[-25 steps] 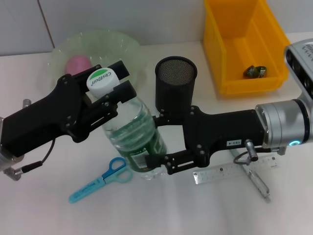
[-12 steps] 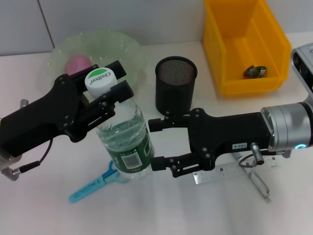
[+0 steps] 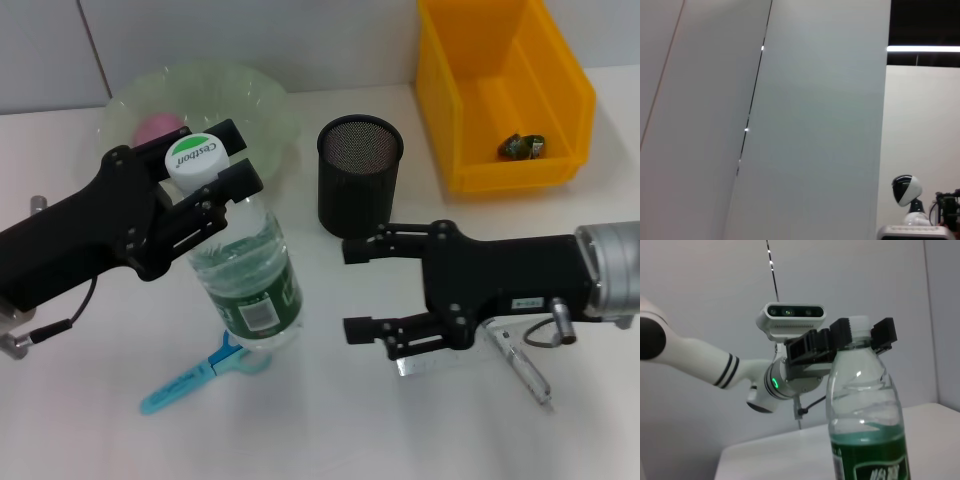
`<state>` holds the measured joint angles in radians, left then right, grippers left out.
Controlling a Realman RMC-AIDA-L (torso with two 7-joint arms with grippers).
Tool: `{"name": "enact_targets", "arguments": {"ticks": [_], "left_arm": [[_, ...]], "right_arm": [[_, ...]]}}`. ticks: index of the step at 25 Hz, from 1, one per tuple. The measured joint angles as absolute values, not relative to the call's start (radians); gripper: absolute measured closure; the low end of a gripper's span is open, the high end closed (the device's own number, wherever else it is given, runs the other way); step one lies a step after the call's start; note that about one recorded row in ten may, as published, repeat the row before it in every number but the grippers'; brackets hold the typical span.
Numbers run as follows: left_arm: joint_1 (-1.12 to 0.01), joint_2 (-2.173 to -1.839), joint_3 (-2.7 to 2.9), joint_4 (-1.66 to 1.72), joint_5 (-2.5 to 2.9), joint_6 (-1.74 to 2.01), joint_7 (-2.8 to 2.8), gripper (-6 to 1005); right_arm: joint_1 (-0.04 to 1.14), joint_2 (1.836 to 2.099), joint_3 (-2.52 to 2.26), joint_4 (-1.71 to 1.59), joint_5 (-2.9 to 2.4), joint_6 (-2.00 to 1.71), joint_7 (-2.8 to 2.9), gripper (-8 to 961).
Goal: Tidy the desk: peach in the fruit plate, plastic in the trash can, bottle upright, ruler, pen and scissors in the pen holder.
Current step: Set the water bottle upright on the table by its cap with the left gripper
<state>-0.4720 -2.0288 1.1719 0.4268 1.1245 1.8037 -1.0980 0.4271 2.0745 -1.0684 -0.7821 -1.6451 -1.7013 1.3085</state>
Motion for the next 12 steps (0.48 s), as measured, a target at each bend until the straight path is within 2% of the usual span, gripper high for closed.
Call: {"name": "enact_targets", "arguments": {"ticks": [6,12], "left_arm": [[-0.473,-2.021,1.163,0.446,1.126,1.762,-1.085,564],[-0.483,-2.020,1.155,0.455,1.135,1.708,-1.054,565]], "right_arm": [[0.343,2.076,-1.057,-0.886,-1.671,-1.694,1.310,119],[0.324,2.075,-1.011,-0.885,-1.682,-1.698,1.320,119]]}}
